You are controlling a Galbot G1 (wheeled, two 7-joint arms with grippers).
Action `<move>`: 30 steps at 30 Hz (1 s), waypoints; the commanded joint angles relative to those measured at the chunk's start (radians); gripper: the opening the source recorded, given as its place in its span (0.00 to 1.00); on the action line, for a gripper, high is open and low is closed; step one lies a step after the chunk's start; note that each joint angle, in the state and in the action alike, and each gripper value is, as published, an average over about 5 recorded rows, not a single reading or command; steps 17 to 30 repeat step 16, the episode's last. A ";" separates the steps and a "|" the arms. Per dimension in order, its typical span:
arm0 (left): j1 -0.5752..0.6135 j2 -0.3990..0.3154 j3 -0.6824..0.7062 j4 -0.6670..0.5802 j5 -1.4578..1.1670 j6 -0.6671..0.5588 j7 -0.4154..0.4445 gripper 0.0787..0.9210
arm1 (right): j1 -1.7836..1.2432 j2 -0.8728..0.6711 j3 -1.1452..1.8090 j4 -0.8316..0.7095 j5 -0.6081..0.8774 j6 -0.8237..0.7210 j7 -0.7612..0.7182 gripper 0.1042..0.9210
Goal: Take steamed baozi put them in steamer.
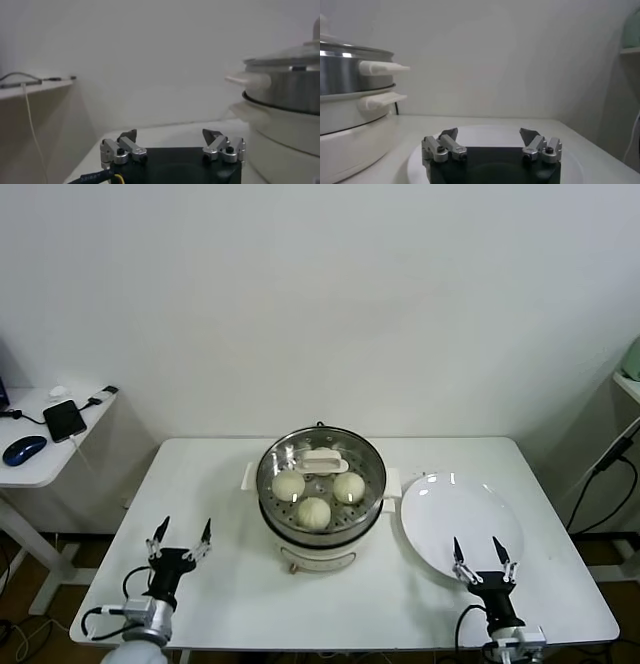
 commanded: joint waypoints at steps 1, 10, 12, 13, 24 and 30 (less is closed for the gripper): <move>0.030 -0.008 -0.010 0.070 -0.087 -0.076 0.013 0.88 | 0.002 -0.004 0.000 -0.006 0.014 0.001 -0.002 0.88; 0.048 -0.019 0.001 0.043 -0.065 -0.081 0.015 0.88 | -0.002 -0.006 -0.002 -0.008 0.017 0.003 -0.003 0.88; 0.050 -0.020 0.001 0.038 -0.063 -0.080 0.015 0.88 | -0.002 -0.007 -0.002 -0.008 0.018 0.003 -0.003 0.88; 0.051 -0.020 0.001 0.036 -0.062 -0.080 0.015 0.88 | -0.002 -0.007 -0.002 -0.008 0.018 0.004 -0.003 0.88; 0.052 -0.020 0.001 0.035 -0.061 -0.080 0.015 0.88 | -0.003 -0.008 -0.002 -0.007 0.019 0.004 -0.003 0.88; 0.052 -0.020 0.001 0.035 -0.061 -0.080 0.015 0.88 | -0.003 -0.008 -0.002 -0.007 0.019 0.004 -0.003 0.88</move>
